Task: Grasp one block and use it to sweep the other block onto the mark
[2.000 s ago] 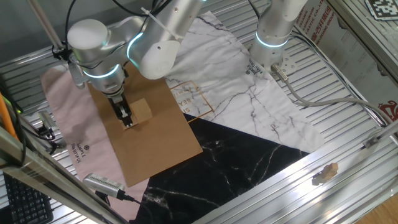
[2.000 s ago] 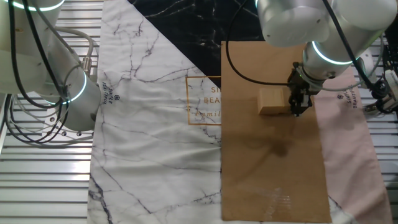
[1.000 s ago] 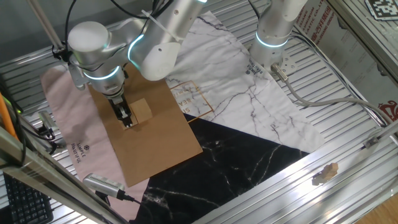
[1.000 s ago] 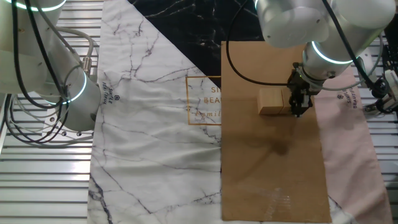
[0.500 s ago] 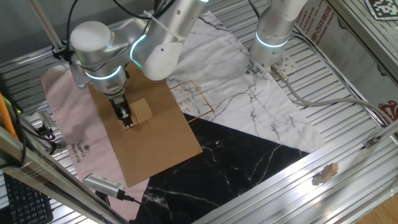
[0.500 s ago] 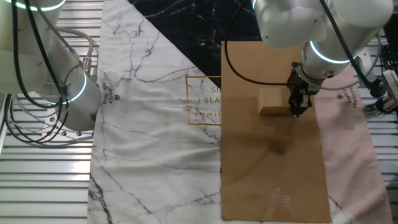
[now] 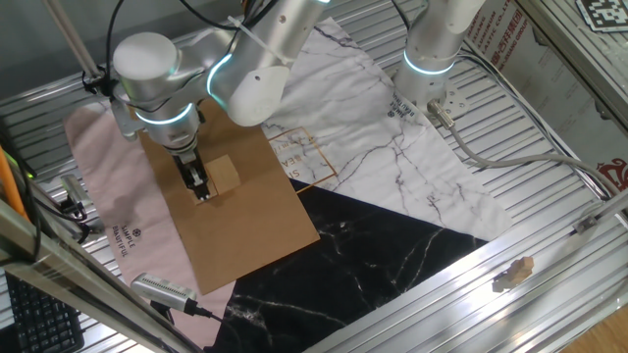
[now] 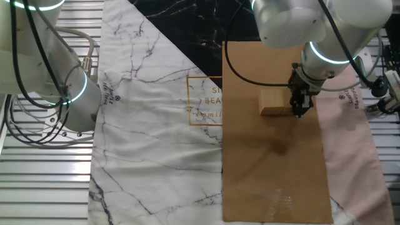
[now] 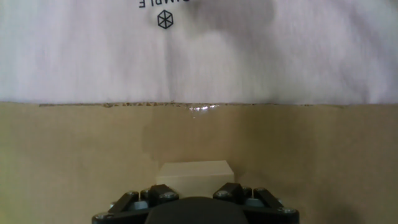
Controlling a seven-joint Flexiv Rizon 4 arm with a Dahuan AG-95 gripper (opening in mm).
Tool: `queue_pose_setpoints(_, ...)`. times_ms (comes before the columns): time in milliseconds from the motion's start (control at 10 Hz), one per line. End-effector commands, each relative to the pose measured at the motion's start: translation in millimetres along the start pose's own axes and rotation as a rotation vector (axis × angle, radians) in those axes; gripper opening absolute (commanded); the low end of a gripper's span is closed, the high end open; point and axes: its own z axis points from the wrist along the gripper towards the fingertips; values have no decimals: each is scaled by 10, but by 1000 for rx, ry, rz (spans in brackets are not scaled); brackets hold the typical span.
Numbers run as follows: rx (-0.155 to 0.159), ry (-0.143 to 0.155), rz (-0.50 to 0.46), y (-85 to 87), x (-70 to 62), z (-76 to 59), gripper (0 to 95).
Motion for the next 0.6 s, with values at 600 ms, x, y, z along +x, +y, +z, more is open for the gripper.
queue_pose_setpoints(600,-1,-5,-16,-2,-9,7,760)
